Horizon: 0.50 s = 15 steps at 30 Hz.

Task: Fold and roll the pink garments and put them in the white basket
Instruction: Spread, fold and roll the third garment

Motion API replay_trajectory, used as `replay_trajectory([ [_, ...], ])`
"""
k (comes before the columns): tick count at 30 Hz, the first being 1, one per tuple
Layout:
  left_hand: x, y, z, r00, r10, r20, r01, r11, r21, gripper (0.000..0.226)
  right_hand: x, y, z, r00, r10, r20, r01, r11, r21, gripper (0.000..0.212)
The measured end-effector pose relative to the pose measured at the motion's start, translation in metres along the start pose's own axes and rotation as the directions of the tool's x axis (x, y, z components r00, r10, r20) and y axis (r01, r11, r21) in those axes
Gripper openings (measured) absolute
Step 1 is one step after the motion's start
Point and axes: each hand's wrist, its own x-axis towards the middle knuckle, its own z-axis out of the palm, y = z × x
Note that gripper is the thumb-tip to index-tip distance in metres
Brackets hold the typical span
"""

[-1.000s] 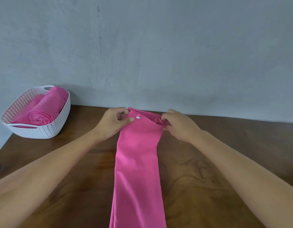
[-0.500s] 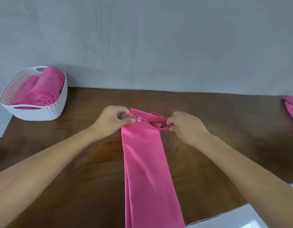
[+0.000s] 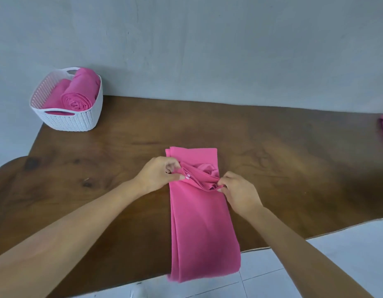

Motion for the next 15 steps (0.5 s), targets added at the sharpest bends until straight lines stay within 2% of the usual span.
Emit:
replay_trajectory([
  [5, -0.048, 0.017, 0.027, 0.999, 0.032, 0.013, -0.033, 0.997, 0.075, 0.018, -0.044, 0.01, 0.006, 0.998, -0.058, -0.009, 0.058, 0.997, 0.04, 0.01],
  [13, -0.136, 0.055, 0.083, 0.998, -0.054, -0.017, 0.056, 0.99, 0.13, 0.017, -0.137, 0.027, 0.016, 0.993, -0.115, -0.032, 0.117, 0.989, 0.09, 0.006],
  [15, -0.161, 0.068, 0.098, 0.998, -0.062, -0.025, 0.065, 0.992, 0.107, 0.019, -0.164, 0.031, 0.016, 0.988, -0.152, -0.039, 0.155, 0.983, 0.094, 0.011],
])
